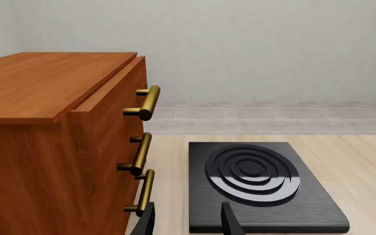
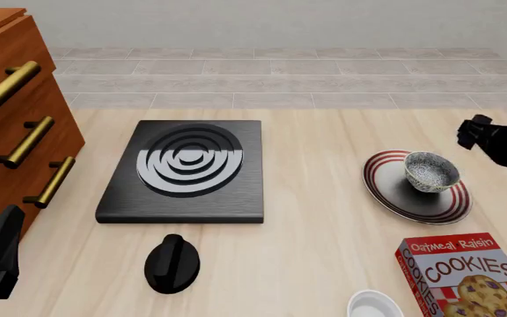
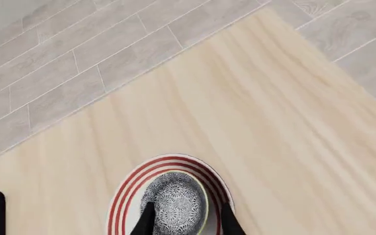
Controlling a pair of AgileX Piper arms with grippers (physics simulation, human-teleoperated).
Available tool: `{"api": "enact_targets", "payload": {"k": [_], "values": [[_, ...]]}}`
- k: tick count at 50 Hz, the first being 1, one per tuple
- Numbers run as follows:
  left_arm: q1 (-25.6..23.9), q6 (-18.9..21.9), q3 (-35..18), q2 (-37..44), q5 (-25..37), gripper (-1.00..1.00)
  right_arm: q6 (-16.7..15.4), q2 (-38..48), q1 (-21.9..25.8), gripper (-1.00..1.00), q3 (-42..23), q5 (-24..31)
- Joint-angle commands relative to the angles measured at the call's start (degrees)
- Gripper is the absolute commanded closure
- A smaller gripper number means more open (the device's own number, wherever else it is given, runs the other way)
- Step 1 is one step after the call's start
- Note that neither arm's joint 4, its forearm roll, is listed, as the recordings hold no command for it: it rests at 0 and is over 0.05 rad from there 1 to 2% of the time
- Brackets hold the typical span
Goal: Pick the akita bowl on the cookies box and place it on the plate.
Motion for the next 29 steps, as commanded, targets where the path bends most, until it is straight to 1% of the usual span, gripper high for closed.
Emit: {"api": "enact_targets", "payload": {"k": [1,5,7,9,10,11,12,15,18,20,22,27,28,29], "values": [[0.0,0.0,0.0,0.0,0.0,-1.0,-0.7,-18.3,1.1,-1.0,-0.3,10.5],[0.0,0.0,0.0,0.0,0.0,-1.0,0.2,-27.5,2.1,-1.0,-1.5,16.6],[0.0,0.0,0.0,0.0,0.0,-1.0,-1.1,-31.0,2.5,-1.0,-2.5,19.3],[0.0,0.0,0.0,0.0,0.0,-1.0,-0.5,-34.7,3.5,-1.0,-3.4,22.4],[0.0,0.0,0.0,0.0,0.0,-1.0,-0.7,-36.0,3.7,-1.0,-3.8,23.5],[0.0,0.0,0.0,0.0,0.0,-1.0,-0.7,-36.1,3.7,-1.0,-3.8,23.5],[0.0,0.0,0.0,0.0,0.0,-1.0,-1.2,-38.1,4.4,-1.0,-4.4,25.3],[0.0,0.0,0.0,0.0,0.0,-1.0,-0.5,-42.6,5.7,-1.0,-5.3,28.4],[0.0,0.0,0.0,0.0,0.0,-1.0,-1.4,-46.9,6.1,-1.0,-6.9,31.8],[0.0,0.0,0.0,0.0,0.0,-1.0,-0.6,-49.3,6.4,-1.0,-7.3,33.7],[0.0,0.0,0.0,0.0,0.0,-1.0,-0.5,-51.9,7.7,-1.0,-7.5,35.5],[0.0,0.0,0.0,0.0,0.0,-1.0,-0.1,-57.5,6.9,-1.0,-8.5,39.1],[0.0,0.0,0.0,0.0,0.0,-1.0,-0.9,-59.1,7.7,-1.0,-9.4,40.5],[0.0,0.0,0.0,0.0,0.0,-1.0,-0.6,-59.9,7.6,-1.0,-9.6,41.3]]}}
